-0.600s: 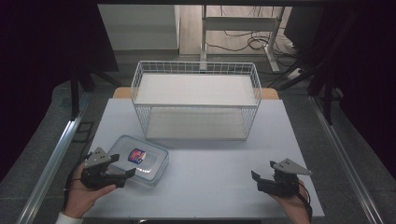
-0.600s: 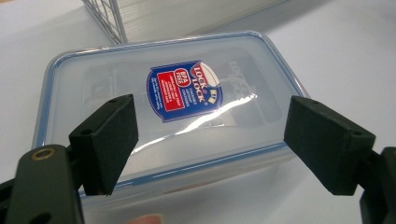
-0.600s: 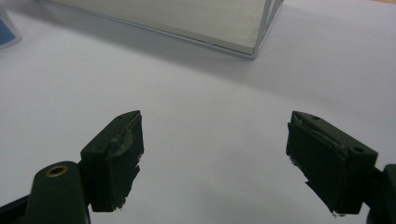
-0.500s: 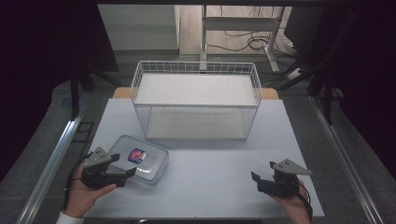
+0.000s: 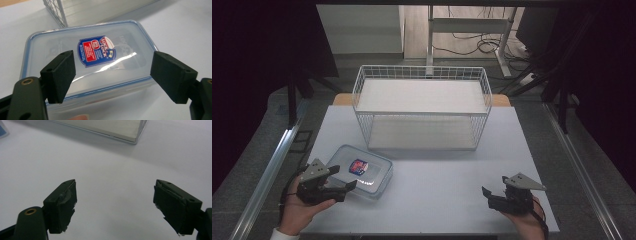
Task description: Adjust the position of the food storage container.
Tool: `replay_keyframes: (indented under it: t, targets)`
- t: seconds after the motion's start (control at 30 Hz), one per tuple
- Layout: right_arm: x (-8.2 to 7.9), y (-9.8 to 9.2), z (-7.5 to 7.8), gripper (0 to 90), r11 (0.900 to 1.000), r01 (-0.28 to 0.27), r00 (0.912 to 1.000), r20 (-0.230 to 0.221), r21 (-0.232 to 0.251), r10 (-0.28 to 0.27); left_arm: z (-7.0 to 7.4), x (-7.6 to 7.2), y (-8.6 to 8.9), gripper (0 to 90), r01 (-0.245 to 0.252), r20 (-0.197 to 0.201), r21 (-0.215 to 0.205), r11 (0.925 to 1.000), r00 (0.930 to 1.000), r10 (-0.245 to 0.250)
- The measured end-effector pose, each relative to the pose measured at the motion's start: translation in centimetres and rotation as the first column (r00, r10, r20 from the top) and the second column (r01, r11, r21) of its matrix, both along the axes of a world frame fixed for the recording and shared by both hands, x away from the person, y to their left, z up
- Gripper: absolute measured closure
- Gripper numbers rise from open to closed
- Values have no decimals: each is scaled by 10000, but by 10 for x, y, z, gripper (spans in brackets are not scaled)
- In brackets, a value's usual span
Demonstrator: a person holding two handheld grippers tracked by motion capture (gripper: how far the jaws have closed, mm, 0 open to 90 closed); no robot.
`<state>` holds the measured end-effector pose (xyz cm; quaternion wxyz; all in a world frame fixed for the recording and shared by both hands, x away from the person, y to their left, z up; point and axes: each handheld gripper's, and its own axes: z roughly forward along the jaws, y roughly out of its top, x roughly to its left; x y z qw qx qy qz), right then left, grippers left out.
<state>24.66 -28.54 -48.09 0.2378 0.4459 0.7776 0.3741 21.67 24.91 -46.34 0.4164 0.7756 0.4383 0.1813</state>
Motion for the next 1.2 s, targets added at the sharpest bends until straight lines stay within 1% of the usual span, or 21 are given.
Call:
replay_keyframes:
  t: [0.17, 0.23, 0.33, 0.37, 0.47, 0.5, 0.53, 0.57, 0.6, 0.63, 0.67, 0.7, 0.77, 0.8, 0.87, 1.03, 1.07, 1.1, 1.13, 1.17, 1.2]
  targets:
    - [-1, -1, 0, 191, 9999, 121, 9999, -9, 21, -121, 3, 1, 3, 243, -117, 83, 114, 9999, 9999, 116]
    - [0, -2, -1, 192, 9999, 132, 9999, -44, -9, -132, 6, 2, 8, 279, -351, 125, 208, 9992, 9993, 349]
    - [0, -1, -2, 192, 10000, 87, 9999, -77, -2, -87, 8, 4, 13, 382, -481, -28, 219, 9986, 9988, 482]
    - [0, -1, -2, 192, 10000, 32, 9999, -98, -56, -33, 11, 5, 19, 416, -658, -200, 365, 9972, 9976, 665]
    - [0, 2, -4, 192, 9999, -46, 9999, -134, -160, 44, 18, 6, 27, 537, -623, -438, 629, 9961, 9969, 651]
    - [0, 2, -4, 192, 9999, -46, 9999, -134, -160, 44, 18, 6, 27, 576, -623, -438, 629, 9961, 9969, 651]
    - [0, 3, -3, 192, 9999, -59, 9999, -130, -127, 58, 22, 5, 31, 576, -653, -496, 798, 9947, 9964, 694]
    - [-1, 5, -2, 192, 9999, -110, 9999, -97, -128, 108, 26, 5, 37, 651, -690, -582, 1040, 9922, 9955, 753]
    - [-1, 5, -2, 192, 9999, -110, 9999, -97, -128, 108, 26, 5, 37, 694, -690, -582, 1040, 9922, 9955, 753]
    - [0, 7, -3, 192, 9998, -131, 9999, -106, -140, 129, 30, 7, 46, 747, -698, -772, 1064, 9919, 9939, 782]
    - [0, 7, -3, 192, 9998, -131, 9999, -106, -140, 129, 30, 7, 46, 796, -698, -772, 1064, 9919, 9939, 782]
    - [2, 9, -4, 192, 9997, -197, 9996, -210, -112, 195, 31, 10, 55, 848, -570, -1104, 949, 9939, 9916, 674]
    - [4, 10, -4, 192, 9997, -238, 9993, -303, 27, 239, 31, 14, 63, 895, -570, -1336, 1041, 9929, 9885, 707]
    - [4, 10, -4, 192, 9997, -238, 9993, -303, 27, 239, 31, 14, 63, 899, -570, -1336, 1041, 9929, 9885, 707]
    - [5, 10, -3, 192, 9998, -148, 9994, -317, 160, 153, 29, 20, 73, 900, -690, -1539, 1215, 9902, 9842, 875]
    - [3, 7, -3, 192, 10000, -44, 9996, -278, 87, 46, 25, 32, 87, 900, -1065, -1734, 1389, 9846, 9762, 1301]
    - [3, 7, -3, 192, 10000, -44, 9996, -278, 87, 46, 25, 32, 87, 900, -1065, -1734, 1389, 9846, 9762, 1301]
    - [2, 6, -3, 192, 9999, -17, 9997, -256, 119, 20, 20, 39, 92, 900, -1149, -1924, 1481, 9823, 9709, 1426]
    - [2, 6, -3, 192, 9999, -17, 9997, -256, 119, 20, 20, 39, 92, 900, -1149, -1924, 1481, 9823, 9709, 1426]
    - [1, 6, -2, 192, 9999, 19, 9997, -230, 105, -17, 13, 46, 95, 900, -1229, -2123, 1661, 9784, 9645, 1572]
    - [1, 5, -1, 192, 10000, 15, 9998, -223, 94, -13, 9, 49, 96, 900, -1238, -2206, 1738, 9770, 9620, 1611]
